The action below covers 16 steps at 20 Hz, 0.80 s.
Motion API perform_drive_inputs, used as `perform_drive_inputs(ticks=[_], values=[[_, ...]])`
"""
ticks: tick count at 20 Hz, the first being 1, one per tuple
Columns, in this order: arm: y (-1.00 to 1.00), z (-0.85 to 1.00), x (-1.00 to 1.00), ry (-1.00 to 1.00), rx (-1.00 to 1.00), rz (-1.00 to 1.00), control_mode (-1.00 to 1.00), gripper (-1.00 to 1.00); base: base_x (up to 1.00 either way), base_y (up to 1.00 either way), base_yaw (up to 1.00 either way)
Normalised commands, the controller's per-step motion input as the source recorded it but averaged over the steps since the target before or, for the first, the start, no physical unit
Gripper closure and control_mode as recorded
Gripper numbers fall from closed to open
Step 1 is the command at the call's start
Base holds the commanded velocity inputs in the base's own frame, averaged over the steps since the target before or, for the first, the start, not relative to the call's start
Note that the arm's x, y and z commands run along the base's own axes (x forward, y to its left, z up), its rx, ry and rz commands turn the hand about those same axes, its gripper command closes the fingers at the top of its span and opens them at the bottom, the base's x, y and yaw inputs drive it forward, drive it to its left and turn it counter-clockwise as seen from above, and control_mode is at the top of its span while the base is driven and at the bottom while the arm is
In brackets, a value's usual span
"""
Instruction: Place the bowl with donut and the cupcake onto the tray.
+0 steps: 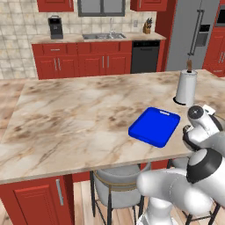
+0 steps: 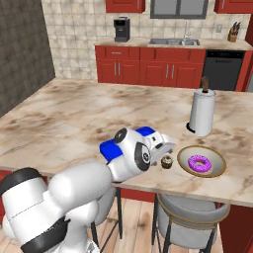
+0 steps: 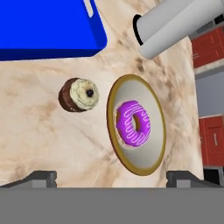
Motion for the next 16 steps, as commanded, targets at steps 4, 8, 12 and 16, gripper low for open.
perform_drive_inputs(ticks=[4,8,12,16], values=[[-0.19,-0.12,0.12,0.0,0.0,0.01,-1.0,-1.0,0.0,0.0,0.0],[-0.22,-0.21,0.02,0.0,0.0,0.0,-1.0,-1.0,0.0,0.0,0.0],[-0.21,-0.23,0.03,0.0,0.0,0.0,-1.0,-1.0,0.0,0.0,0.0],[-0.16,-0.22,0.09,0.0,0.0,0.0,-1.0,-1.0,0.0,0.0,0.0]])
